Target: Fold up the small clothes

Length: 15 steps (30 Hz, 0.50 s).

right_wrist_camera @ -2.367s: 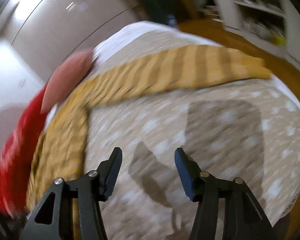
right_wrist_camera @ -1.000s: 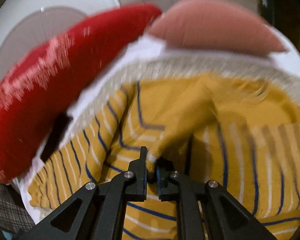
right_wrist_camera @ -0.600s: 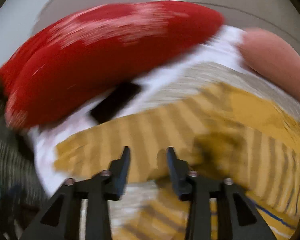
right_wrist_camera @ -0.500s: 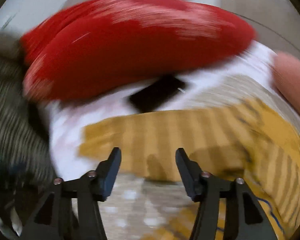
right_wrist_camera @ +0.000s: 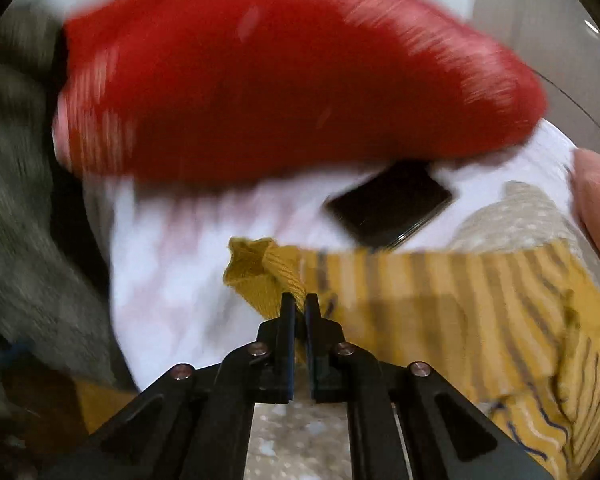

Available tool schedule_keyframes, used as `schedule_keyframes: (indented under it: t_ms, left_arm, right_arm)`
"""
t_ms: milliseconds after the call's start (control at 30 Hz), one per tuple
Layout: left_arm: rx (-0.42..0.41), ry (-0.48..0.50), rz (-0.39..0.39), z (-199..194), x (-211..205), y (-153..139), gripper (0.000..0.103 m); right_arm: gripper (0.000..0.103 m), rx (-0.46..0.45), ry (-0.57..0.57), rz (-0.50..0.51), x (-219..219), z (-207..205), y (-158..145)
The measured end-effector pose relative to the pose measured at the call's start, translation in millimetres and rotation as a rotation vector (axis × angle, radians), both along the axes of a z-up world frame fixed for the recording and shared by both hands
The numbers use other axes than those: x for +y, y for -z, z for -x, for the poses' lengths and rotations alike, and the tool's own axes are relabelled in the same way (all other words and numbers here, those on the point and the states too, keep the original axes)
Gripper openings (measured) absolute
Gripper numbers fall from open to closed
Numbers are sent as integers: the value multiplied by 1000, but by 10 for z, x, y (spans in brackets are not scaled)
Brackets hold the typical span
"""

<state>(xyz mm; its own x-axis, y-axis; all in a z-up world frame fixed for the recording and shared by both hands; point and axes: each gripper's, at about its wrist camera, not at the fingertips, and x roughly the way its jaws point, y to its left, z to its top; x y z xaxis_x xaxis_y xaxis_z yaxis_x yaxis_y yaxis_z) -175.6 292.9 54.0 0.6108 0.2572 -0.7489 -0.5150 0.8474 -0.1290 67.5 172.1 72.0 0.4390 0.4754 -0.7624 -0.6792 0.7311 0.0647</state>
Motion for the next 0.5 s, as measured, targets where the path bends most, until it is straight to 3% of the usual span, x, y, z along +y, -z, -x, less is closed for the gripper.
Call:
schedule_keyframes:
  t_ms: [100, 233, 333, 433, 500]
  left_arm:
    - [-15, 38, -5, -95, -121, -64, 58]
    - [-14, 101, -30, -272, -359, -138, 58]
    - [-18, 141, -48, -385, -550, -184, 58]
    - [-3, 183, -54, -529, -746, -177, 58]
    - [11, 215, -46, -638, -885, -159, 59]
  right_arm:
    - [5, -42, 149, -129, -683, -172, -502]
    - [5, -88, 417, -189, -1941, -475, -829]
    - [5, -61, 650, -209, -3025, -651, -751]
    - [5, -4, 861, -213, -3968, -730, -453]
    - [5, 49, 959, -164, -4440, -795, -158]
